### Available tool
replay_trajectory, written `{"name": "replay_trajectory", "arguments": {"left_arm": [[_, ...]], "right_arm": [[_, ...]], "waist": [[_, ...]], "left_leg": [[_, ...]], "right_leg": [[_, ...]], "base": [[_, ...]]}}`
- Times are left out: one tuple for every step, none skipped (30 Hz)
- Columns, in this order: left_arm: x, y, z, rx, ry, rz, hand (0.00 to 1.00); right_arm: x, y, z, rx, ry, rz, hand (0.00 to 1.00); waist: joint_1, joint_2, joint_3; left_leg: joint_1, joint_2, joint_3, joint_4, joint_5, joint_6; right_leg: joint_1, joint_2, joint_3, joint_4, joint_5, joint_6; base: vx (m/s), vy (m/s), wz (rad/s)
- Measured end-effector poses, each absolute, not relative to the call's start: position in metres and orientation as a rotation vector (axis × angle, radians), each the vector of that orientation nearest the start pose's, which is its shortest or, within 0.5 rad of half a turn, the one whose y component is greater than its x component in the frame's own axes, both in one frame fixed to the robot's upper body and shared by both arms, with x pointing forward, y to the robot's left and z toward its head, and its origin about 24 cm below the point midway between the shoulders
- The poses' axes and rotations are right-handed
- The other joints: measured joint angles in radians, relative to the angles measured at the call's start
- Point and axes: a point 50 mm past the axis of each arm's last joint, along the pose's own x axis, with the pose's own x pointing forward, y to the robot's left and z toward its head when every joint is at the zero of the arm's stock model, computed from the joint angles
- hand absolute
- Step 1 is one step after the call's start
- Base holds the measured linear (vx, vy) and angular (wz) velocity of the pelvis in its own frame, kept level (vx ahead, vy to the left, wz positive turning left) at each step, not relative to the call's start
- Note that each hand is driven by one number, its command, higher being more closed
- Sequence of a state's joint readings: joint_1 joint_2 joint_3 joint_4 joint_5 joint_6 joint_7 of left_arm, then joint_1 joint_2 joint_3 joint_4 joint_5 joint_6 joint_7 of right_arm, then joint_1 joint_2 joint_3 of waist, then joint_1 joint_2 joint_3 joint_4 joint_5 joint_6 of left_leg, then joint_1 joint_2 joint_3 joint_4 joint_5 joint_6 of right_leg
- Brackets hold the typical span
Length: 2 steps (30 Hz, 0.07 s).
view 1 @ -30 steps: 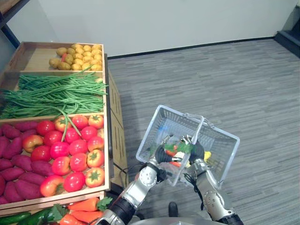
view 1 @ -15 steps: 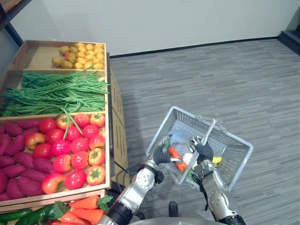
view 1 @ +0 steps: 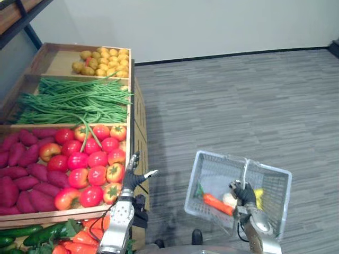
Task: Pick vegetable in the basket
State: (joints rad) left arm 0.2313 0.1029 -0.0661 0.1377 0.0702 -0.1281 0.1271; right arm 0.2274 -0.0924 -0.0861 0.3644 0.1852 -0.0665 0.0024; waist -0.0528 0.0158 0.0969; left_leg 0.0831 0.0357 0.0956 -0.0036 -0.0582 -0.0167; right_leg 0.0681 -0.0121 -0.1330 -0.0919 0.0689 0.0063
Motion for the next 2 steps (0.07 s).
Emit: {"name": "replay_trajectory", "arguments": {"left_arm": [[0.1910,0.1745,-0.0299,0.178,0.246,0.094,0.00],[0.1888,0.1750,-0.0342,0.174,0.267,0.088,0.00]], "right_arm": [[0.1633,-0.2075,-0.0779,0.087,0.515,-0.210,1.00],[0.1619,-0.2079,-0.0797,0.076,0.525,-0.209,1.00]], "waist": [[0.004,0.002,-0.001],[0.007,0.004,-0.003]], "left_leg": [[0.000,0.000,0.000,0.000,0.000,0.000],[0.000,-0.001,0.000,0.000,0.000,0.000]], "right_leg": [[0.000,0.000,0.000,0.000,0.000,0.000],[0.000,-0.001,0.000,0.000,0.000,0.000]], "base": [[0.00,0.000,0.00],[0.00,0.000,0.00]]}}
